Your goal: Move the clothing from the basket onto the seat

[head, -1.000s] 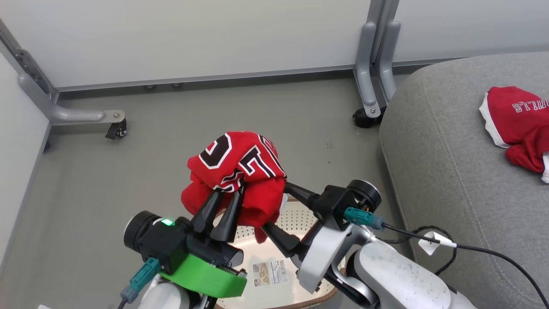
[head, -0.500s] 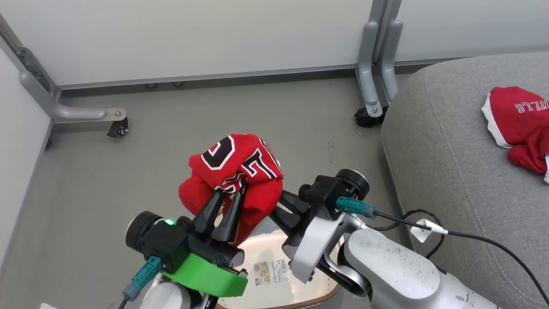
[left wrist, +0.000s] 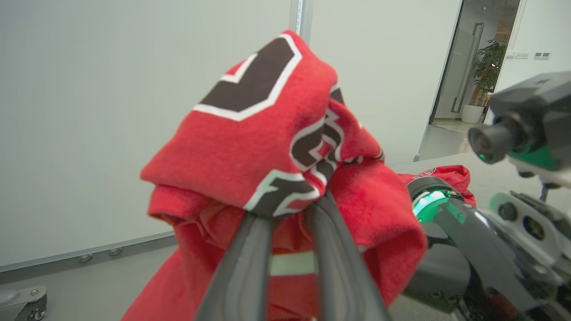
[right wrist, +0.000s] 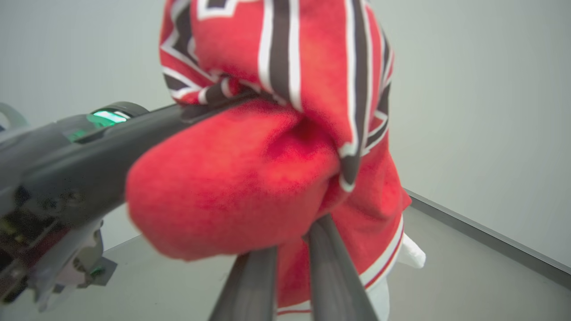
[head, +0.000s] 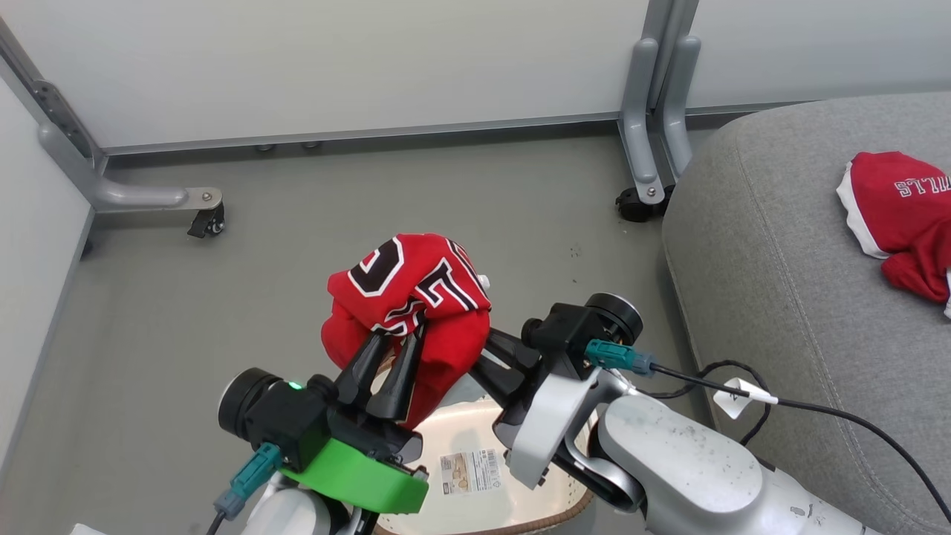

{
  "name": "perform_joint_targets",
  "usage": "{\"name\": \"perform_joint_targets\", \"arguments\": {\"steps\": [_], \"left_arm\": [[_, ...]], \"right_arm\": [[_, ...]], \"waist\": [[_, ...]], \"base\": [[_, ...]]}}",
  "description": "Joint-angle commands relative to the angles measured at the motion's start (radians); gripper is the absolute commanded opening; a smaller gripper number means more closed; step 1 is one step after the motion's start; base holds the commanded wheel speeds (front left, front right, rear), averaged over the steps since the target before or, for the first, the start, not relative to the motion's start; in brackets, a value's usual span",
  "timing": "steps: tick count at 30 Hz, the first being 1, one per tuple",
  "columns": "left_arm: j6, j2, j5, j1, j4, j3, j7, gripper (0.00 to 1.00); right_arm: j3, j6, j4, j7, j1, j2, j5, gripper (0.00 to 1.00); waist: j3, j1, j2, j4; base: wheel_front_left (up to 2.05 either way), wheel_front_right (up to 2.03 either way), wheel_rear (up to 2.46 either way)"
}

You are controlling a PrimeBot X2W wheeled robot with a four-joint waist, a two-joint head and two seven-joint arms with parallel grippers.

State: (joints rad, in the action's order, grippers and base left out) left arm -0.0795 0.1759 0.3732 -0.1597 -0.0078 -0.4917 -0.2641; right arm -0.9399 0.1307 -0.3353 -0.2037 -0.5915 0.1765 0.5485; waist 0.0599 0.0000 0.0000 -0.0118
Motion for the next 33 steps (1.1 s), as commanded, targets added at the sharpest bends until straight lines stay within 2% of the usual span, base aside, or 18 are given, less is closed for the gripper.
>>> {"name": "perform_joint_targets", "arguments": {"steps": [1,3,4,6,12,22,33], "left_arm": [[-0.003,0.000,0.001,-0.012,0.001,0.000,0.000,0.00],[-0.003,0.005,0.000,-0.011,0.005,-0.003,0.000,0.00],[0.003,0.005,0.003,-0.009,0.004,0.002,0.000,0.16],[0.012,0.011,-0.003,-0.003,0.003,0.004,0.006,1.00],[0.027,0.051,-0.011,0.041,-0.019,-0.005,0.054,1.00],[0.024,0.138,-0.020,0.131,-0.063,-0.031,0.138,1.00],[0.013,0.158,-0.023,0.150,-0.072,-0.066,0.163,1.00]], "right_arm": [[-0.002,0.000,-0.002,-0.007,-0.014,0.003,0.005,0.00],[-0.003,0.000,-0.005,-0.011,-0.014,0.004,0.007,0.00],[-0.001,0.000,-0.007,-0.013,-0.016,0.005,0.007,0.00],[0.005,0.000,-0.012,-0.014,-0.017,0.006,0.008,0.00],[0.034,0.000,-0.026,-0.022,-0.013,0.007,0.010,0.00],[0.108,0.000,-0.062,-0.035,0.024,0.014,0.003,0.00],[0.181,0.000,-0.084,-0.043,0.060,0.019,-0.014,0.00]], "waist": [[0.000,0.0000,0.0000,0.000],[0.001,0.0000,0.0000,0.000],[0.001,0.0000,0.0000,0.001],[-0.001,0.0000,0.0000,0.001],[0.000,0.0000,0.0000,0.007],[0.010,0.0000,0.0000,0.023],[0.026,0.0000,0.0000,0.010]], "base": [[0.00,0.00,0.00],[0.00,0.00,0.00],[0.00,0.00,0.00],[0.00,0.00,0.00],[0.00,0.00,0.00],[0.00,0.00,0.00],[0.00,0.00,0.00]]}}
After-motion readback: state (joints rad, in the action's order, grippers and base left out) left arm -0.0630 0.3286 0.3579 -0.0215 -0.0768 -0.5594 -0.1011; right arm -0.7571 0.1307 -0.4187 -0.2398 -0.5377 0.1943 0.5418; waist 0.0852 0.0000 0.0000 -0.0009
